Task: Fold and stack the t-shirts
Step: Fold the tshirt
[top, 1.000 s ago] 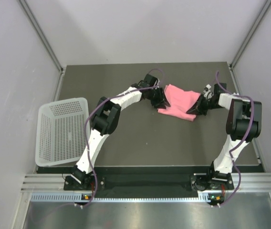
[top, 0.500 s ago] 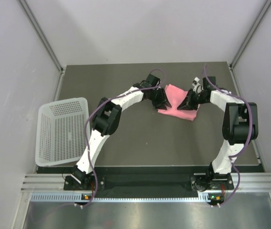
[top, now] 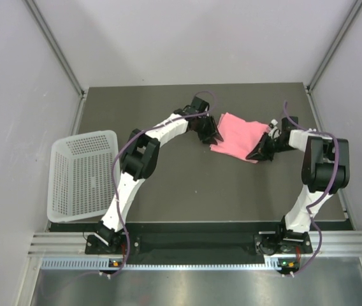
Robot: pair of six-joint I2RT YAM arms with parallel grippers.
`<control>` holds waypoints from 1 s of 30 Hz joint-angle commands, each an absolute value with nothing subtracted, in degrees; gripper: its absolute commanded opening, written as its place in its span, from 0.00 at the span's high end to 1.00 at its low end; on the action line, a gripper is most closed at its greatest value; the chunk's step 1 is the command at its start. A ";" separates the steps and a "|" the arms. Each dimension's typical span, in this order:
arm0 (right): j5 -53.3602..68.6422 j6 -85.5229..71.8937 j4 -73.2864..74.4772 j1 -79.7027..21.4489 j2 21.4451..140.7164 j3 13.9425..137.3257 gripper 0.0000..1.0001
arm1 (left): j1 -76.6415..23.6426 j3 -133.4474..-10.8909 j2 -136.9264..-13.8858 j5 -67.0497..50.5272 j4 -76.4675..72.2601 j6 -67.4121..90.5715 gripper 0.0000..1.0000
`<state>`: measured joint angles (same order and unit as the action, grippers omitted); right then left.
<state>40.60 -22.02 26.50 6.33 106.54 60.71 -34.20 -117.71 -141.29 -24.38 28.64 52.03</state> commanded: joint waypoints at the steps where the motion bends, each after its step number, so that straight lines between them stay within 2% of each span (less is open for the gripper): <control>1: 40.86 -20.21 26.62 6.50 101.96 63.44 0.97 | -34.18 -120.67 -137.99 -21.36 30.41 50.36 0.59; 8: 42.98 -22.15 26.64 7.21 98.53 64.43 0.96 | -38.31 -121.12 -134.91 -23.81 23.30 53.95 0.58; 14: 42.98 -22.15 25.40 9.84 100.90 60.82 0.96 | -41.22 -121.11 -140.43 -31.02 12.58 58.71 0.58; 22: 38.94 -20.39 26.01 14.15 103.09 56.07 0.96 | -40.43 -117.17 -144.50 -29.80 13.45 57.84 0.60; 30: 37.70 -19.86 30.06 14.24 99.76 62.03 0.96 | -37.97 -120.92 -142.30 -29.78 19.68 53.35 0.59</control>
